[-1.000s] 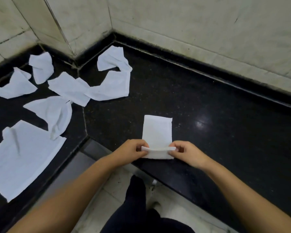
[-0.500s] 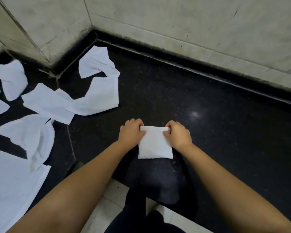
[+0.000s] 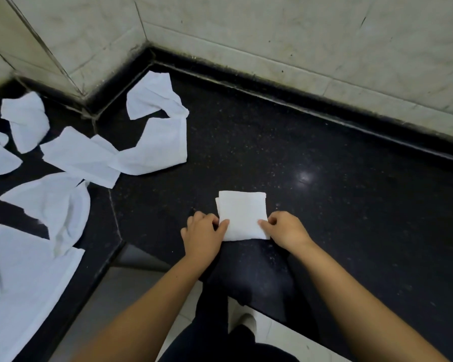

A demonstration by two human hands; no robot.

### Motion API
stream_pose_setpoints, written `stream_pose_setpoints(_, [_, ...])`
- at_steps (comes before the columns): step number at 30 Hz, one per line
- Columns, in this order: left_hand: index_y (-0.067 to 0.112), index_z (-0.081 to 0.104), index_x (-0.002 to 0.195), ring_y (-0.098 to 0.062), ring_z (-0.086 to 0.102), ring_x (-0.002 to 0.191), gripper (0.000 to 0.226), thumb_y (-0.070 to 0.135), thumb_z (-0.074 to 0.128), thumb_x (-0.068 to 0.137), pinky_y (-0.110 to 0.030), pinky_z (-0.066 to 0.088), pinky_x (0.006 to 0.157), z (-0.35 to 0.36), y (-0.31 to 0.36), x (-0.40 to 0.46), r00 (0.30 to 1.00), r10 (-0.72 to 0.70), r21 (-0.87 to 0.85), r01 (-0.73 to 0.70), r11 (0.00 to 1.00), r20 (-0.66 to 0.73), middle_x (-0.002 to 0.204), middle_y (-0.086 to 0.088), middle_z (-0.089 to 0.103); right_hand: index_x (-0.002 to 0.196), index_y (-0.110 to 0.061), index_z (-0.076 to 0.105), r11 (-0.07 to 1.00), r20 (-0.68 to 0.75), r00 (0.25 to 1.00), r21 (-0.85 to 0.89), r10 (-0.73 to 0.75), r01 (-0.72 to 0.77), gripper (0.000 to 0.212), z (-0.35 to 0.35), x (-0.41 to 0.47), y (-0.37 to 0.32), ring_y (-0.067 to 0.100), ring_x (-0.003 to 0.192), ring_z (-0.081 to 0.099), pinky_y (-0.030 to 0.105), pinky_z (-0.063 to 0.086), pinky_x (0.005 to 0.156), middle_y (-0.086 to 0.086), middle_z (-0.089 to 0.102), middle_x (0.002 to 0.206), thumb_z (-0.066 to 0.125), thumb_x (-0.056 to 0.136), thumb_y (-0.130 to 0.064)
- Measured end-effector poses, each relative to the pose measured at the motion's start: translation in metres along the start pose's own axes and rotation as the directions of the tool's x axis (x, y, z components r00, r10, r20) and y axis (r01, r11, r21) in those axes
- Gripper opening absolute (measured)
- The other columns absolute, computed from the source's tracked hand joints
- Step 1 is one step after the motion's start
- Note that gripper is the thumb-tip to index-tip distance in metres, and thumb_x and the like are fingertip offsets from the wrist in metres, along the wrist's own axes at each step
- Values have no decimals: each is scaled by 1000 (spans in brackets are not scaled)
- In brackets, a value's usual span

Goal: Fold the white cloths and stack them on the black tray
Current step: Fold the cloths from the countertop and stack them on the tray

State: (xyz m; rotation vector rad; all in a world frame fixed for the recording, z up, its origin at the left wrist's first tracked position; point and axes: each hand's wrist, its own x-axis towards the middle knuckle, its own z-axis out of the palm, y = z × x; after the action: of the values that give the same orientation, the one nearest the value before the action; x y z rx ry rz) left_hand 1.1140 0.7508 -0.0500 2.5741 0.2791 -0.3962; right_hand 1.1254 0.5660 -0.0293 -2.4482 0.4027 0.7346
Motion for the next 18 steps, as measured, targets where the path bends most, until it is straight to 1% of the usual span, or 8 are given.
stream_pose_setpoints(2, [19,61,90,-20,45,108,30,46,46,93,-37,33,92,0,0,-4,999,15,4,-15,1000,-33,109,0,52,65,-18,44,1000,-17,1000,2,-14,14,34,4,-3,1,16,69,49,30,41,67,-4,49,67,51,93,-37])
stream_pose_setpoints(4, [20,60,89,-19,45,105,29,44,46,93,-36,32,90,0,-1,-10,995,53,43,-50,998,-81,106,1,51,64,-18,42,1000,-31,999,5,-26,26,36,6,-5,1,17,70,49,31,40,69,-4,48,67,50,94,-36])
stream_pose_setpoints(7, [22,58,97,-18,45,103,23,43,49,92,-34,31,88,1,-4,-17,986,81,40,-76,996,-148,105,3,51,63,-18,42,999,-24,998,-11,-51,51,38,9,-7,4,19,73,50,34,40,74,-4,48,69,48,95,-37])
stream_pose_setpoints(10, [22,61,97,-18,44,105,23,41,51,92,-33,31,88,3,-4,-19,992,61,-23,-64,998,-110,108,3,52,64,-19,41,998,-28,997,-15,-67,67,38,10,-7,7,19,75,50,35,41,76,-1,50,78,47,95,-38])
stream_pose_setpoints(12, [20,62,95,-19,44,106,24,41,51,92,-33,30,88,3,-3,-19,996,51,-45,-55,997,-77,109,2,51,64,-19,40,997,-38,996,-28,-79,78,38,9,-7,7,20,75,50,33,39,74,1,50,79,47,95,-38])
stream_pose_setpoints(14, [19,63,91,-18,44,106,26,42,50,93,-32,29,86,2,-4,-19,996,53,-47,-57,997,-76,108,3,51,64,-19,39,995,-41,996,-60,-84,81,38,9,-8,5,20,75,49,32,38,73,1,50,80,45,96,-38])
stream_pose_setpoints(16, [20,64,88,-17,43,105,28,43,49,92,-31,28,86,1,-9,-21,996,53,-9,-54,999,-75,107,4,51,64,-19,39,989,-42,995,-126,-86,80,38,8,-10,4,19,76,49,32,38,75,2,51,84,44,96,-39])
stream_pose_setpoints(18, [21,64,87,-16,43,105,29,45,48,92,-31,29,87,1,-14,-25,997,62,89,-57,994,-56,108,5,50,64,-20,40,975,-46,994,-207,-94,83,37,10,-13,2,20,81,51,35,40,82,1,51,90,45,95,-40])
